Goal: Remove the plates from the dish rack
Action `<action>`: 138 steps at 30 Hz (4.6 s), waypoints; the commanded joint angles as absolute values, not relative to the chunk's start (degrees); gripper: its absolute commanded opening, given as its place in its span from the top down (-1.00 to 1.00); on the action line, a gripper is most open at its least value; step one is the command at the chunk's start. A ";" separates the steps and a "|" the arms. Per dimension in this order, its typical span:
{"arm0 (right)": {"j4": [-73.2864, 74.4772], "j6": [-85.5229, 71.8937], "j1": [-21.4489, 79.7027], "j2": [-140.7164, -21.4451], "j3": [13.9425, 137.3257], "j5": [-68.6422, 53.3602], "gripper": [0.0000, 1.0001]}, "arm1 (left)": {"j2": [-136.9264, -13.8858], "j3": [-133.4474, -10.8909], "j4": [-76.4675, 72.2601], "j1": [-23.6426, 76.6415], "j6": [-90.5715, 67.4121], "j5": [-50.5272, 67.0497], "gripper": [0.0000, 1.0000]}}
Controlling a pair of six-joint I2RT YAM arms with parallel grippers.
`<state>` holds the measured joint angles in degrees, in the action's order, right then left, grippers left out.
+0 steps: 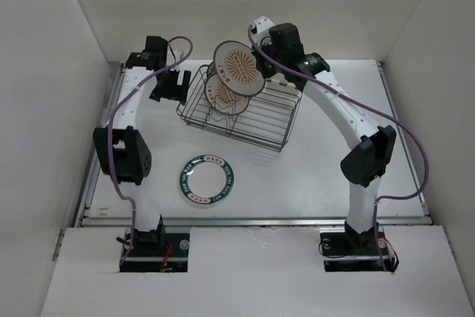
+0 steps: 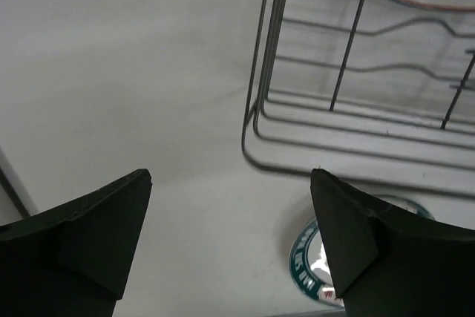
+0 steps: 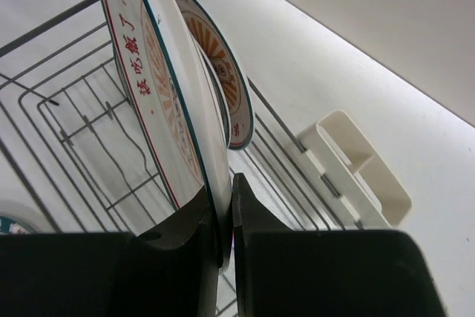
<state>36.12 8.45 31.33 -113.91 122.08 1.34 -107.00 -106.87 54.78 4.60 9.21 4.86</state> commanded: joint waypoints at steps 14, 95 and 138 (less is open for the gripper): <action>38.85 -11.33 28.39 -70.52 81.23 -10.28 1.00 | -125.77 -118.38 55.54 7.91 1.68 9.57 0.91; 38.58 -22.06 17.49 -74.00 68.02 -16.34 -1.00 | -120.22 -125.57 34.11 14.68 20.13 19.68 0.35; 39.38 -26.28 22.41 -72.69 73.13 -14.59 -0.98 | -119.54 -135.17 41.22 13.62 20.65 25.05 1.00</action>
<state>41.85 -25.96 21.85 -73.17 71.24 -14.81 -127.00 -131.28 39.68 14.09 22.52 22.57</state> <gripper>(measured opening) 0.991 0.188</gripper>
